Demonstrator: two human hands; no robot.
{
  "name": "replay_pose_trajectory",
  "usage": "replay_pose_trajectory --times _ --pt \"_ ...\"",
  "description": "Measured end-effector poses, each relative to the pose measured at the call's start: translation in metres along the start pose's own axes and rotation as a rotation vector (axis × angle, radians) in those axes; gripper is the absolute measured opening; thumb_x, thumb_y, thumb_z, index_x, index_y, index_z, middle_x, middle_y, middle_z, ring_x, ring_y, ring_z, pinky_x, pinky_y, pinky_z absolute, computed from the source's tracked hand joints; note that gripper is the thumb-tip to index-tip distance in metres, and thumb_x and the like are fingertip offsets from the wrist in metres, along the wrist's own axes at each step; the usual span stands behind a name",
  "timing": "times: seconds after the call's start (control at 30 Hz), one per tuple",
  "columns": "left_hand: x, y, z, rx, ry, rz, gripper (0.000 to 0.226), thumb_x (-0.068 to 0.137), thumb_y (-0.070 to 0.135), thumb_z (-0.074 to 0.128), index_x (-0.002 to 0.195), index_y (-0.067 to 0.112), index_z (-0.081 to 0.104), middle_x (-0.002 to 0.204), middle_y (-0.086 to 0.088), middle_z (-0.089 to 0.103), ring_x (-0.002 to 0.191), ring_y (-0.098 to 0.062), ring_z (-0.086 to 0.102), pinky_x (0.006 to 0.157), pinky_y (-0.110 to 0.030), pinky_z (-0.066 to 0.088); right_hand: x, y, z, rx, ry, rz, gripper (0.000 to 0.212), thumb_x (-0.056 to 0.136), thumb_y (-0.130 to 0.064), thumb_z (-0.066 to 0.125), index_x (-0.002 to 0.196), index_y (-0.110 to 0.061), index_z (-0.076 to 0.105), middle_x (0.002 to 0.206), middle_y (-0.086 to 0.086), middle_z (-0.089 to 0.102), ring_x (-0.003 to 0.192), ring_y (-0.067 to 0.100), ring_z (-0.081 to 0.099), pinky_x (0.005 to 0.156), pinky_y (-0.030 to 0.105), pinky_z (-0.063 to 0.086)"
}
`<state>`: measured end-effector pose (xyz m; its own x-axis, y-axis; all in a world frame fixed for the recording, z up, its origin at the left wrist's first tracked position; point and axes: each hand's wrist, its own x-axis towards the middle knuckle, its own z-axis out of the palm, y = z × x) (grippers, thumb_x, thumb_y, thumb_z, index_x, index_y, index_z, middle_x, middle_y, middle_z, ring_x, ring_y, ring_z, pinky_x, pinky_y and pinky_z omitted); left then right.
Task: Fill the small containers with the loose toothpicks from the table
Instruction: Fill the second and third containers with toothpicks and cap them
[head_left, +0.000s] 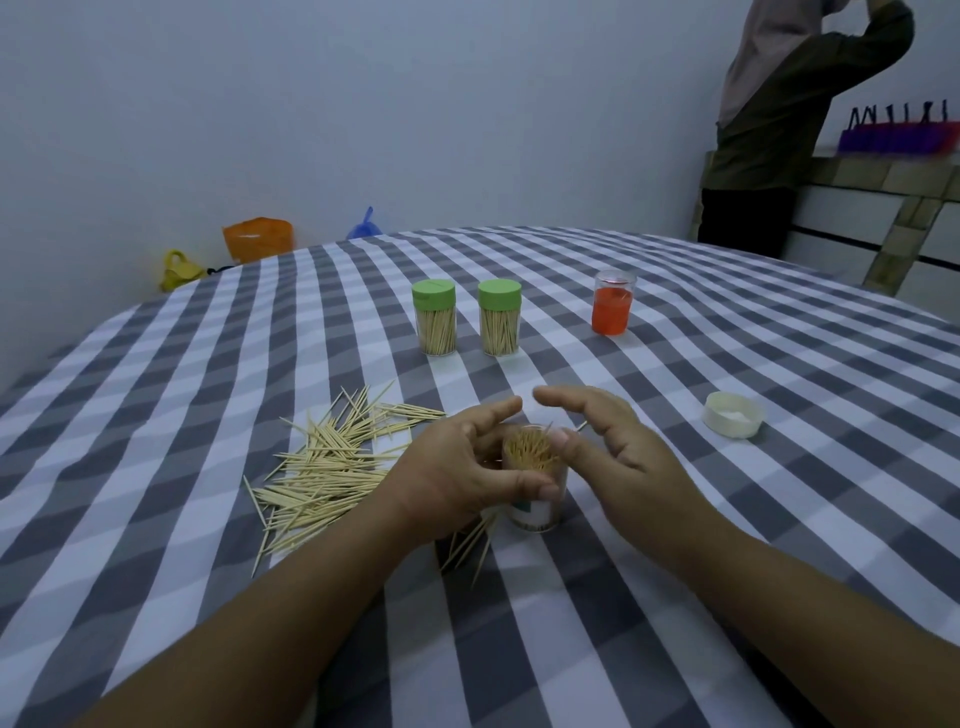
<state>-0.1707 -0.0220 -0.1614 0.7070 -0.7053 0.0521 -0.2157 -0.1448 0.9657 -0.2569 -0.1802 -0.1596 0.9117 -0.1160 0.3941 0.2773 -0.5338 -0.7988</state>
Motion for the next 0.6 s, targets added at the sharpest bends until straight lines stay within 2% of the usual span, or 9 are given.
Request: replay_pose_trajectory --times 0.07,0.13,0.2,0.23,0.3,0.37,0.47,0.53,0.6 --pt "-0.001 0.000 0.000 -0.010 0.010 -0.020 0.106 0.046 0.027 0.085 0.141 0.016 0.040 0.124 -0.008 0.064 0.108 -0.016 0.065 0.096 -0.039 0.051 0.001 0.001 -0.008 0.018 -0.001 0.048 0.023 0.092 -0.025 0.055 0.109 -0.042 0.057 0.124 -0.018 0.053 0.117 -0.009 0.044 0.091 0.010 0.034" --pt "-0.001 0.001 0.000 0.003 0.006 -0.013 0.099 0.045 0.029 0.084 0.136 0.017 0.045 0.124 -0.008 0.064 0.108 -0.015 0.065 0.095 -0.037 0.052 0.002 0.003 -0.014 0.022 -0.017 0.073 0.017 0.090 -0.019 0.060 0.098 -0.034 0.064 0.119 -0.015 0.060 0.114 -0.003 0.051 0.093 0.016 0.037" --pt "-0.001 0.001 0.000 0.026 0.003 0.007 0.091 0.046 0.030 0.083 0.130 0.017 0.050 0.122 -0.007 0.065 0.109 -0.014 0.064 0.095 -0.035 0.052 0.004 0.004 -0.015 0.051 0.011 0.099 0.014 0.088 -0.017 0.062 0.088 -0.030 0.066 0.107 -0.014 0.065 0.102 0.003 0.059 0.089 0.022 0.045" --pt "-0.001 0.000 0.000 0.029 0.000 0.012 0.088 0.048 0.029 0.083 0.129 0.016 0.052 0.119 -0.007 0.066 0.108 -0.014 0.065 0.095 -0.034 0.052 0.005 0.004 -0.014 0.068 0.032 0.112 0.013 0.088 -0.018 0.062 0.086 -0.030 0.067 0.100 -0.013 0.066 0.093 0.004 0.062 0.084 0.022 0.049" --pt "-0.001 0.000 -0.001 0.041 -0.004 0.021 0.085 0.051 0.028 0.083 0.129 0.015 0.053 0.115 -0.006 0.069 0.105 -0.014 0.066 0.094 -0.036 0.053 0.006 0.002 -0.009 0.080 0.072 0.118 0.012 0.088 -0.020 0.062 0.083 -0.030 0.067 0.089 -0.012 0.068 0.085 0.000 0.062 0.076 0.011 0.048" --pt "0.000 0.000 -0.001 0.061 -0.004 0.039 0.078 0.052 0.030 0.083 0.124 0.019 0.056 0.112 -0.005 0.070 0.104 -0.015 0.067 0.093 -0.039 0.053 0.006 0.001 -0.004 0.071 0.082 0.087 0.009 0.087 -0.026 0.063 0.082 -0.030 0.070 0.089 -0.011 0.068 0.089 -0.002 0.061 0.079 0.011 0.046" --pt "-0.001 0.000 0.000 0.036 -0.001 0.057 0.067 0.054 0.026 0.083 0.117 0.023 0.059 0.108 -0.005 0.072 0.101 -0.017 0.068 0.090 -0.041 0.054 0.002 0.004 0.000 0.004 0.034 0.029 0.018 0.081 -0.045 0.059 0.085 -0.034 0.073 0.102 -0.015 0.064 0.106 0.000 0.055 0.092 0.025 0.044" --pt "-0.001 0.000 0.000 0.042 0.000 0.055 0.070 0.057 0.025 0.084 0.122 0.018 0.058 0.107 -0.006 0.072 0.100 -0.019 0.068 0.091 -0.044 0.054 0.002 0.004 0.001 -0.046 0.054 -0.007 0.015 0.085 -0.055 0.056 0.091 -0.046 0.067 0.111 -0.023 0.056 0.114 -0.005 0.045 0.098 0.026 0.040" --pt "-0.001 0.000 0.000 0.053 -0.007 0.068 0.069 0.062 0.024 0.085 0.125 0.015 0.058 0.106 -0.006 0.072 0.100 -0.020 0.069 0.091 -0.045 0.053 0.003 0.003 0.000 -0.161 0.071 -0.077 0.020 0.085 -0.062 0.044 0.102 -0.059 0.054 0.121 -0.032 0.045 0.123 -0.010 0.033 0.103 0.026 0.030"
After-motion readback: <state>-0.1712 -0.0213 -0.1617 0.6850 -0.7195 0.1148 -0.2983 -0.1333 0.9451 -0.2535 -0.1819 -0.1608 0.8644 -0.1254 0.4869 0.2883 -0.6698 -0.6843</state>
